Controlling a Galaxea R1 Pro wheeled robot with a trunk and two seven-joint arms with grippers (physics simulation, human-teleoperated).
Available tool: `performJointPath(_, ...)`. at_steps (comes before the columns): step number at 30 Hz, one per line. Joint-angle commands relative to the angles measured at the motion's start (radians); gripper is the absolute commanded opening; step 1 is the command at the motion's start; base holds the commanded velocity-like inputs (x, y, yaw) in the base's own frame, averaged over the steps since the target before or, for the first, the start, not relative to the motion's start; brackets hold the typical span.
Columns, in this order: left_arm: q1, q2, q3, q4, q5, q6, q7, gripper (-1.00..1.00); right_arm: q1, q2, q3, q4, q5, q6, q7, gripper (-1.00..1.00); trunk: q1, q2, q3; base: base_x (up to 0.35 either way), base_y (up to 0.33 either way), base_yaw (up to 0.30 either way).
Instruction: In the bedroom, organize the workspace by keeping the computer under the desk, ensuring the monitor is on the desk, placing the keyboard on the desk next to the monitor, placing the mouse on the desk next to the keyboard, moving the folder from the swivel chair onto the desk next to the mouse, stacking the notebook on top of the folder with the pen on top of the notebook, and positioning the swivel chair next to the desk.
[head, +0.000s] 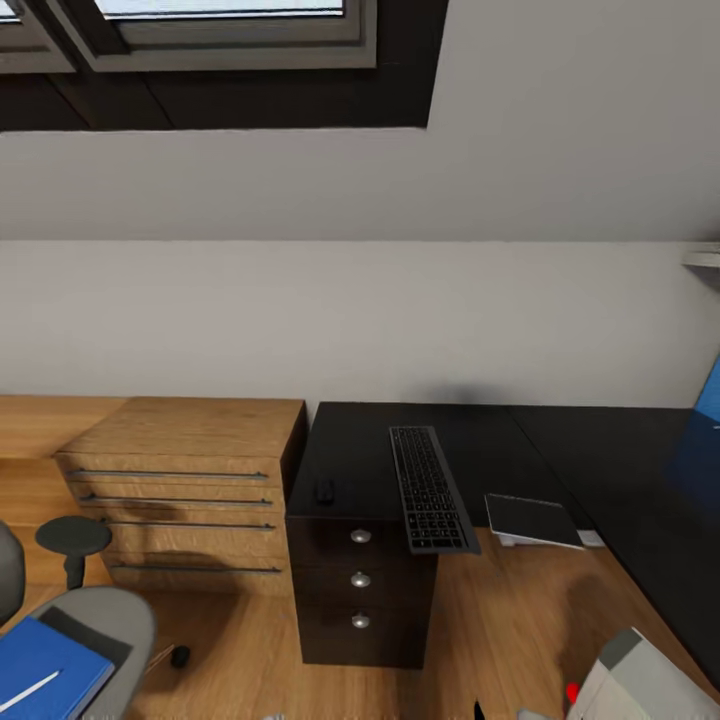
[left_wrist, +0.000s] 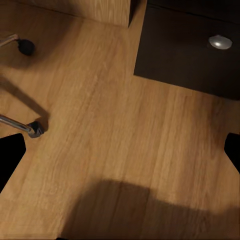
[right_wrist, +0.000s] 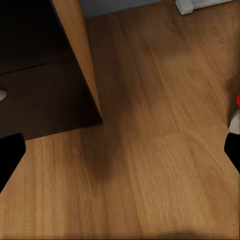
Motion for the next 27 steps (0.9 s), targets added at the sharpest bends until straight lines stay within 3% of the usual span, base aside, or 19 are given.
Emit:
performJointPath(1,-0.002,0.001,-0.004,-0.001,0.01,-0.01,0.003,1.0,-0.001,0.0,0.008,0.001,-0.009,-0.004,-0.003,1.0,0.004,-0.008,-0.004,-0.099,0.0,0.0)
performJointPath(27,-0.002,-0.004,-0.001,0.028,0.013,-0.008,0.002,1.0,-0.001,0.004,0.008,0.004,-0.013,-0.003,-0.008,1.0,0.103,-0.19,-0.086,-0.009,0.0,0.0)
